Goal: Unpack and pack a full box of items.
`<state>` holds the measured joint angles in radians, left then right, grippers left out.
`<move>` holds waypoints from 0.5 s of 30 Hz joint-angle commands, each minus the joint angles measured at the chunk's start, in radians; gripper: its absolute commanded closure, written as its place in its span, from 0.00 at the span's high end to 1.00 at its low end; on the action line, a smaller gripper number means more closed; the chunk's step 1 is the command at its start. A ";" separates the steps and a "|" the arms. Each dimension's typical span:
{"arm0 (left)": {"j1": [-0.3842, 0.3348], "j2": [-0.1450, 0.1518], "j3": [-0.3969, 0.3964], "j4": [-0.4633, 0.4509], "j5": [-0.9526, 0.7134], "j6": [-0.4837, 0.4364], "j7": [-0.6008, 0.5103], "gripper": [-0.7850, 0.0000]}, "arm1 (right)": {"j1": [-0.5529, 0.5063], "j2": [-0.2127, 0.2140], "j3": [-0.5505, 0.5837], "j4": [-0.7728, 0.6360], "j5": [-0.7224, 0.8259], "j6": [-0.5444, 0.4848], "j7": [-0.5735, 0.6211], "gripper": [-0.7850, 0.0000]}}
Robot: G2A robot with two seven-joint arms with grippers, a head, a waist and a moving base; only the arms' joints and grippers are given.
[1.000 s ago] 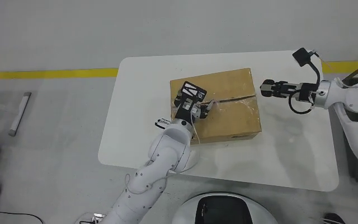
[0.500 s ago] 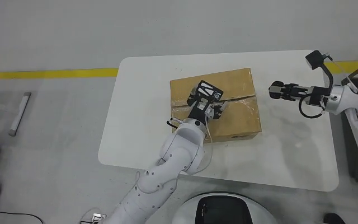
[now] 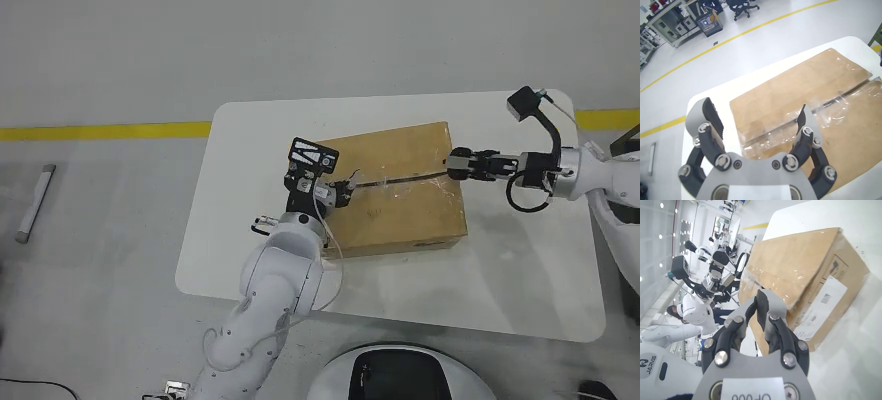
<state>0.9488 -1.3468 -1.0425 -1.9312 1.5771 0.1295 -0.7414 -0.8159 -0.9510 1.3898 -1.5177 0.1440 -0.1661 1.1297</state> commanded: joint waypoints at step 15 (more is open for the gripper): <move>0.151 0.015 -0.182 -0.107 0.020 -0.012 -0.031 1.00 | 0.304 -0.056 -0.311 0.200 -0.083 0.081 0.115 0.41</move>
<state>1.0977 -1.3316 -1.2216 -2.0361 1.5982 0.1208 -0.7726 -0.5230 -1.0042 1.0910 -1.3242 0.0663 -0.0821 1.2403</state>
